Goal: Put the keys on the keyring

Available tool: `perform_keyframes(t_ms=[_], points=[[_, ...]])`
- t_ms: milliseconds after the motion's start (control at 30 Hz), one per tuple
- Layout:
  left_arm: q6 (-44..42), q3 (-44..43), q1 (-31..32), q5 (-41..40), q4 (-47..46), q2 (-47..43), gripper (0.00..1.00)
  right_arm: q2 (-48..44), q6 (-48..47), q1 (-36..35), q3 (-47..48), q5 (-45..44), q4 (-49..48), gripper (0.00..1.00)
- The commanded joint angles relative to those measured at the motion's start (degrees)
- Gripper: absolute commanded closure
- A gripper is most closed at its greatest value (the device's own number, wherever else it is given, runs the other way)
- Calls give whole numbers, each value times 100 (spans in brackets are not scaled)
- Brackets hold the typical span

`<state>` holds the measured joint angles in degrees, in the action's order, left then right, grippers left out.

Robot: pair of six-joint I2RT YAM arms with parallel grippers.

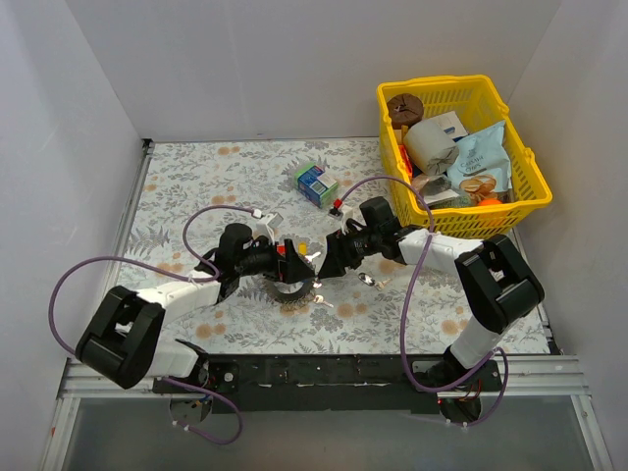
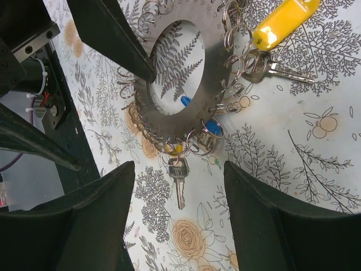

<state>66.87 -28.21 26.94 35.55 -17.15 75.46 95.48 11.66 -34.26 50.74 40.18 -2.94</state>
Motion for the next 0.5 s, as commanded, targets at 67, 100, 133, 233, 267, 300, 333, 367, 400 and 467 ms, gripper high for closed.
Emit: perform_keyframes(t_ms=[67, 100, 133, 233, 267, 300, 333, 367, 400, 467], points=[[-148, -194, 154, -356, 71, 170, 22, 163, 73, -37, 138, -55, 13, 32], [-131, -211, 154, -382, 123, 205, 24, 181, 99, -37, 155, -72, 48, 34], [-130, -220, 154, -426, 141, 275, 27, 216, 117, -37, 173, -90, 65, 40], [-113, -238, 163, -417, 150, 364, 30, 278, 222, -37, 173, -238, 74, 52], [-104, -238, 163, -426, 159, 399, 30, 287, 266, -37, 164, -317, 83, 55], [-95, -238, 163, -444, 168, 408, 31, 304, 284, -37, 155, -405, 92, 58], [-78, -238, 163, -470, 185, 408, 32, 304, 336, -37, 164, -450, 101, 70], [-60, -221, 163, -566, 203, 391, 33, 330, 354, -37, 164, -511, 135, 79], [-51, -212, 163, -619, 238, 364, 34, 339, 381, -37, 173, -590, 136, 83], [-16, -185, 163, -812, 273, 233, 35, 401, 407, -37, 155, -652, 179, 95]])
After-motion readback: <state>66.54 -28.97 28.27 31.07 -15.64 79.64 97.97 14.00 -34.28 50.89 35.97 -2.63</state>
